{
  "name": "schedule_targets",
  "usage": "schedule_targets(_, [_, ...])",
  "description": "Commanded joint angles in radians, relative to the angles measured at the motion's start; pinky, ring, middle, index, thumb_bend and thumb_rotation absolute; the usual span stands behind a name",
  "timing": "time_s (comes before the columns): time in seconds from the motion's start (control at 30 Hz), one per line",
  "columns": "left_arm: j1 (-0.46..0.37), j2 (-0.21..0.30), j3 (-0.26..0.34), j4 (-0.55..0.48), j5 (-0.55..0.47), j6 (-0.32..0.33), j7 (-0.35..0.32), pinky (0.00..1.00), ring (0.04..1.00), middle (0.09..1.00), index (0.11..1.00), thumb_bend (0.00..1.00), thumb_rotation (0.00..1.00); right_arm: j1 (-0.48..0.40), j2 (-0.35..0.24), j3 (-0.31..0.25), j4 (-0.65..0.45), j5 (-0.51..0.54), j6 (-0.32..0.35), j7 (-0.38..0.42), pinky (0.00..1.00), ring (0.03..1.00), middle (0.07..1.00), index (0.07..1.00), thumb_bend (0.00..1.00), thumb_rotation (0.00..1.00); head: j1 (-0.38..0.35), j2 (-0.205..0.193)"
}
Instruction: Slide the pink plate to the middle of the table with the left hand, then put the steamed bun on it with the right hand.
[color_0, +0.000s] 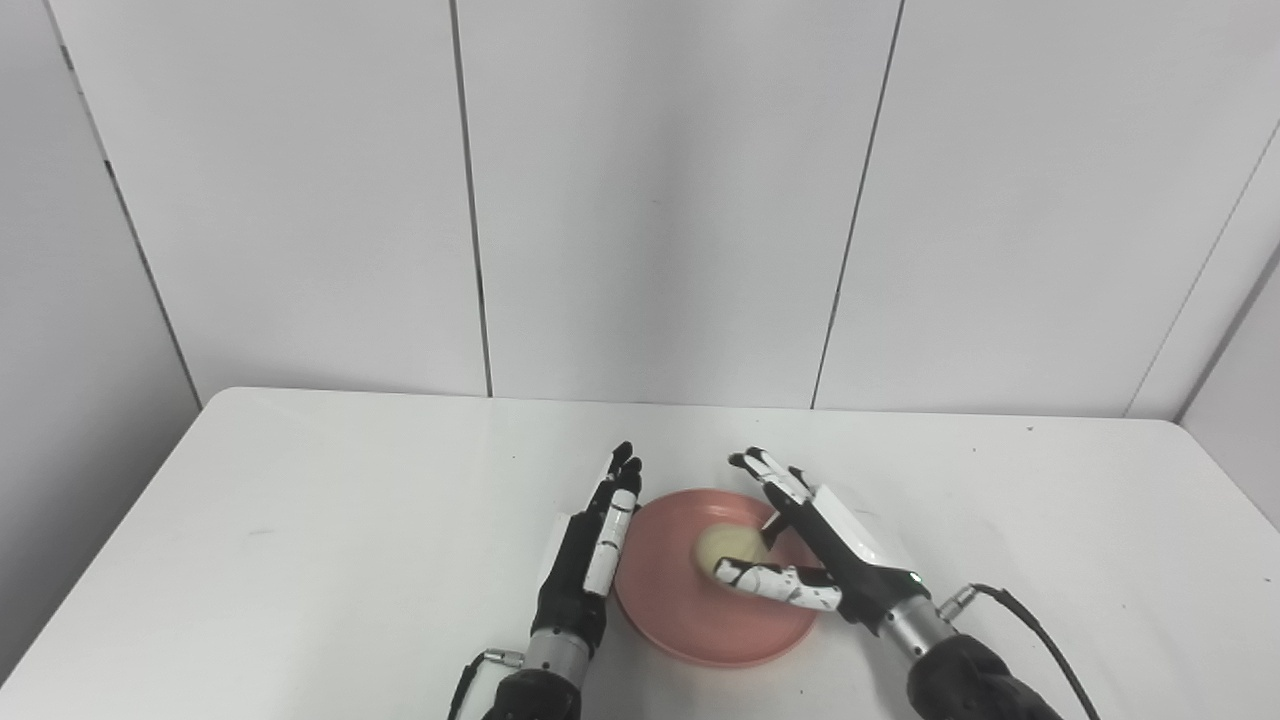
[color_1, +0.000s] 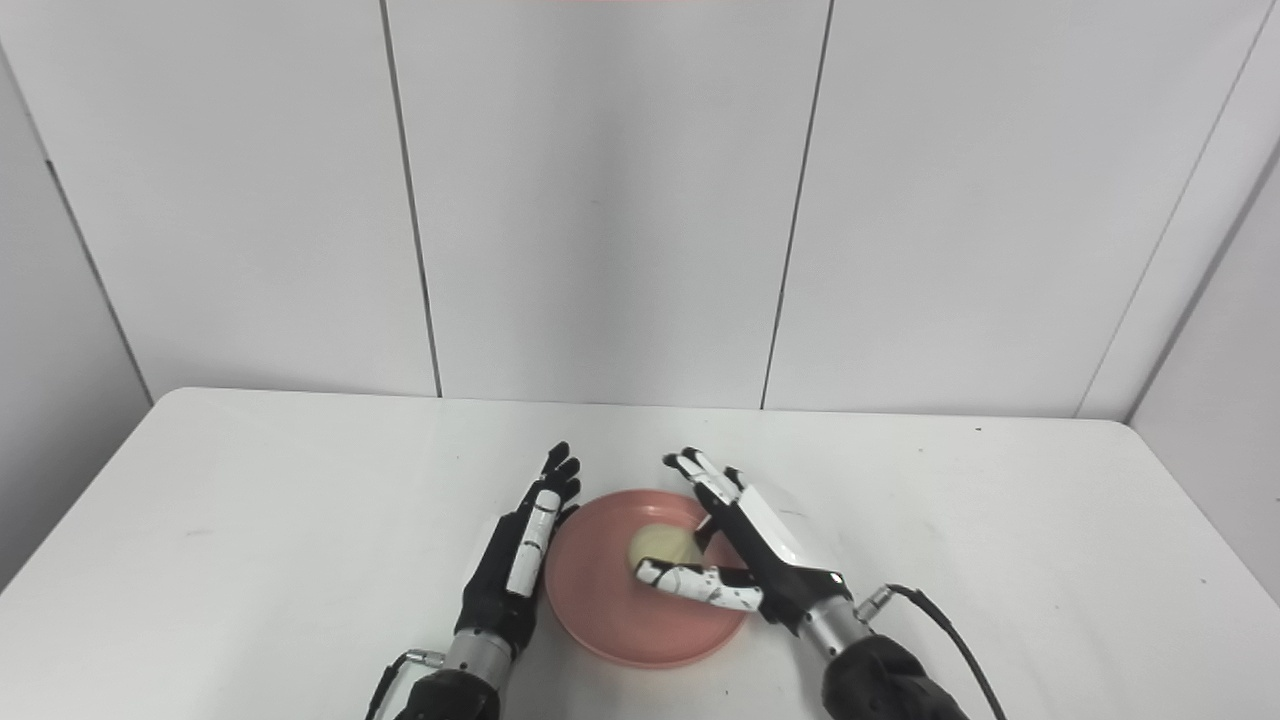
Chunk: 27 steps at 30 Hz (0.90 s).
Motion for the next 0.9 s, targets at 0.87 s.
schedule_targets(0.87, [0.07, 0.095, 0.057, -0.132, -0.1, 0.093, -0.079, 0.99, 0.993, 1.0, 0.998, 0.63, 1.0, 0.053, 0.228, -0.248, -0.01, 0.436, -0.1, -0.08, 1.0, 1.0, 1.0, 1.0, 0.72, 0.92, -0.085, 0.022])
